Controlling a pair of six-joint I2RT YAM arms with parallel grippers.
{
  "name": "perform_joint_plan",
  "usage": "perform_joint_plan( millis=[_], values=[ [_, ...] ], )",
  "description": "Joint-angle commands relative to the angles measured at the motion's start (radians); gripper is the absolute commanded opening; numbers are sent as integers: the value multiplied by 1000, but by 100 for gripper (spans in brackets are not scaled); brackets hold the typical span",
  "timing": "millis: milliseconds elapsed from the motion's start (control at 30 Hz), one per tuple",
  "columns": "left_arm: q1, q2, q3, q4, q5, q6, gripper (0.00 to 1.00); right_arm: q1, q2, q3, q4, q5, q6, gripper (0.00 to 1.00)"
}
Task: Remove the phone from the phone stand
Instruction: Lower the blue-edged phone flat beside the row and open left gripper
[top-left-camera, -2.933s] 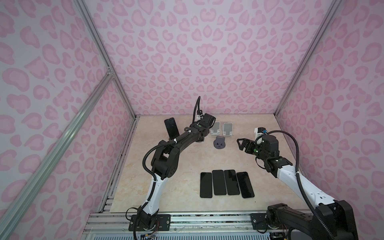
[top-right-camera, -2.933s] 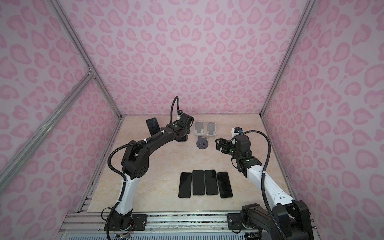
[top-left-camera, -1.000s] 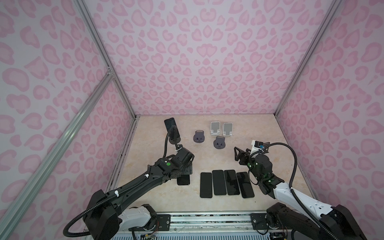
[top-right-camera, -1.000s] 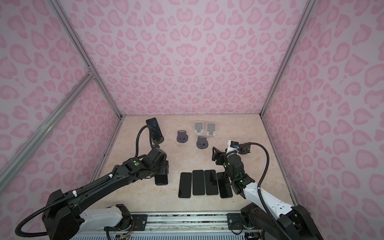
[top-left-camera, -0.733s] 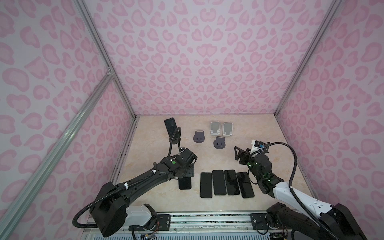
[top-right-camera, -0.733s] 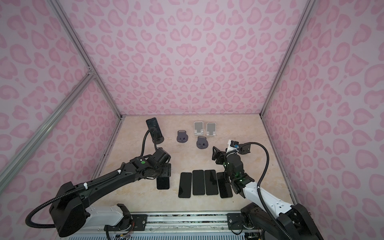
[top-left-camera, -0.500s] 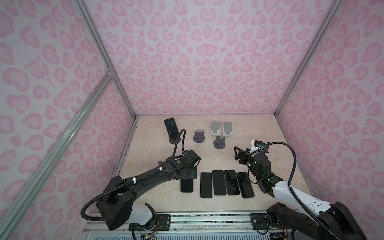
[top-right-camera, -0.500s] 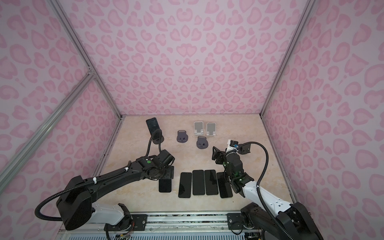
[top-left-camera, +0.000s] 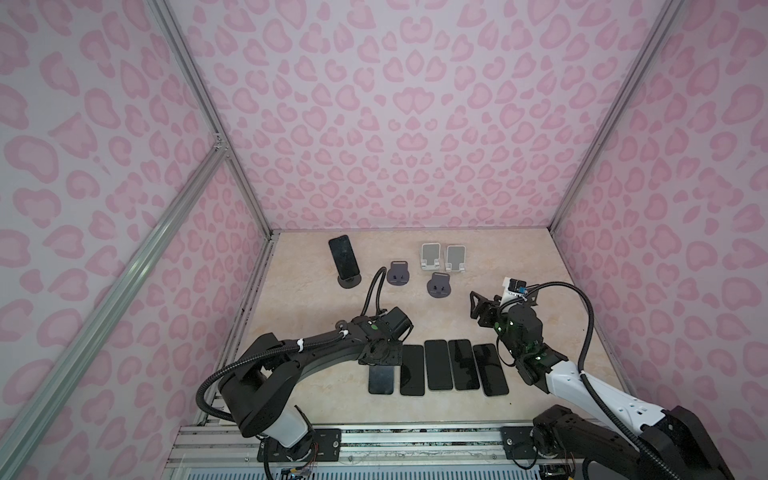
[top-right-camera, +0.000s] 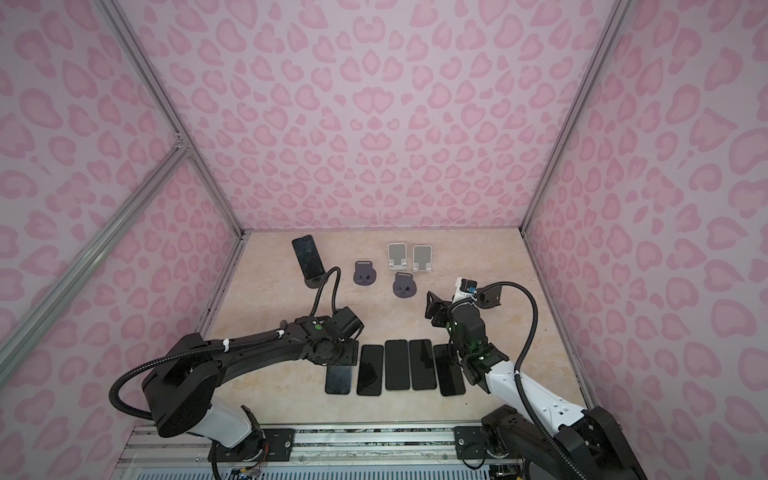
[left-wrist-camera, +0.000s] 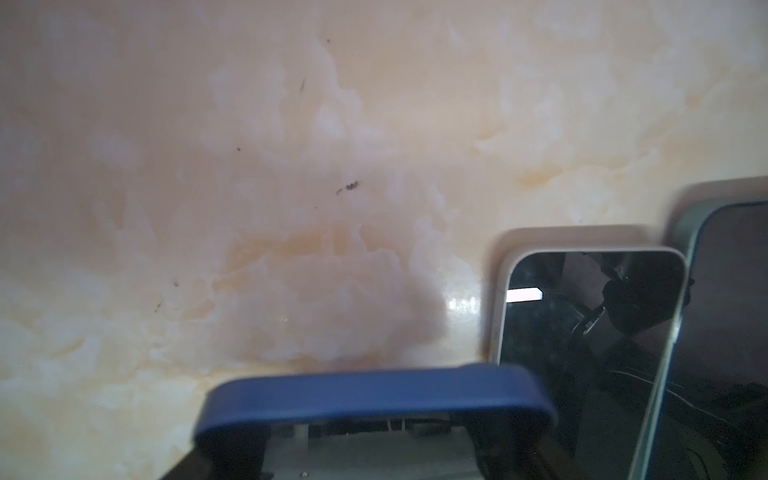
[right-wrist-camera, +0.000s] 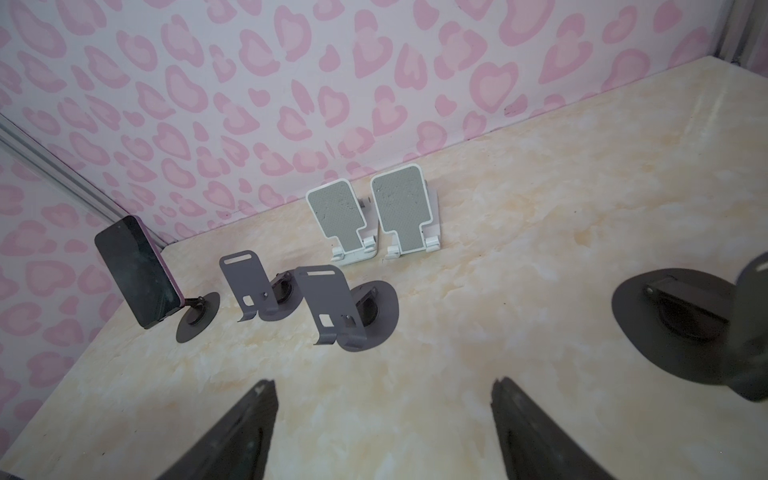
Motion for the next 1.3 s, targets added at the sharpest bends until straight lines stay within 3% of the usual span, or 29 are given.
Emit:
perform_joint_plan(
  millis=[0,700,1267],
  values=[
    [-1,30,4,10,-6,-8,57,0,-8,3,-3,20,-10,84],
    [-1,120,26,20,1,-11,72,0,8,3,-9,45,-8,84],
    [-3,83,48,20,20,-33,81,1,26,12,-15,44,-14,85]
  ],
)
